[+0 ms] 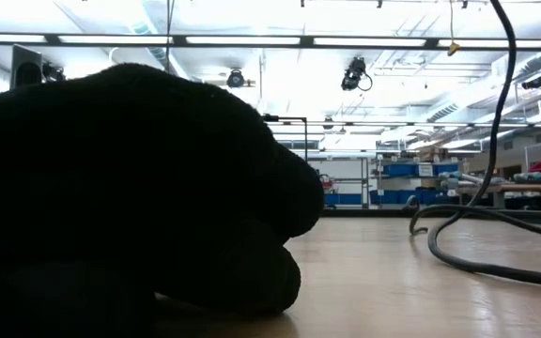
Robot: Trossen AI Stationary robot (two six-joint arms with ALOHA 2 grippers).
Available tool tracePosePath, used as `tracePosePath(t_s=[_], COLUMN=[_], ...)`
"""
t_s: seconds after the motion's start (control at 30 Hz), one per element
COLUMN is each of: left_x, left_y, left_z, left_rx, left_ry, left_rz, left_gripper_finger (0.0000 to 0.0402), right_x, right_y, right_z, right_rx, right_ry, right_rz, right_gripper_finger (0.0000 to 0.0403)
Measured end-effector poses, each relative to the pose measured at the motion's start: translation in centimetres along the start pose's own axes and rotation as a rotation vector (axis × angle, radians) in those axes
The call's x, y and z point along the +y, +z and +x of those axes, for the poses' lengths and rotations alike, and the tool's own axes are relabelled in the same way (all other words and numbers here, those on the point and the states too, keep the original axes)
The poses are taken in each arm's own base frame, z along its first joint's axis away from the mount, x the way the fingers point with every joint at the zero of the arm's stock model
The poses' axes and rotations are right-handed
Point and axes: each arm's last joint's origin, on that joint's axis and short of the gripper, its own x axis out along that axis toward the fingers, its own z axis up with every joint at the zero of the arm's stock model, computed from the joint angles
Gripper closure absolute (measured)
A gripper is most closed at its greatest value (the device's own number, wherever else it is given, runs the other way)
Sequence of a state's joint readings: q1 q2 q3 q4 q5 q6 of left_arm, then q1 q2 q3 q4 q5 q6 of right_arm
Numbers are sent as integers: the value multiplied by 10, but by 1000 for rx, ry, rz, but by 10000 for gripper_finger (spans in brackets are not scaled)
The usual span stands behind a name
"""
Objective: Coil cords
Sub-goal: Coil the black wire cable into the black spool
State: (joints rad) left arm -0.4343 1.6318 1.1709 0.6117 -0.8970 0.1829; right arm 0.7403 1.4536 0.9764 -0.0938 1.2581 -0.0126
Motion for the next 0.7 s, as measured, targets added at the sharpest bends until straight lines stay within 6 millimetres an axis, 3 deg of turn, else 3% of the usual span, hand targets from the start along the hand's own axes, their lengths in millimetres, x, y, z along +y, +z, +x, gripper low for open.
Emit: tracePosePath(t_s=[0.4,0.7], left_x=[0,0], left_y=[0,0], left_z=[0,0], left_rx=[2,2], left_ry=[0,0], left_rz=[2,2], left_gripper_finger=[402,402], right_x=[4,-19], right_y=[-28,-13], right_z=[-3,-13], right_rx=[187,171], right_ry=[245,347], right_rz=[95,255], right_gripper_finger=[231,232])
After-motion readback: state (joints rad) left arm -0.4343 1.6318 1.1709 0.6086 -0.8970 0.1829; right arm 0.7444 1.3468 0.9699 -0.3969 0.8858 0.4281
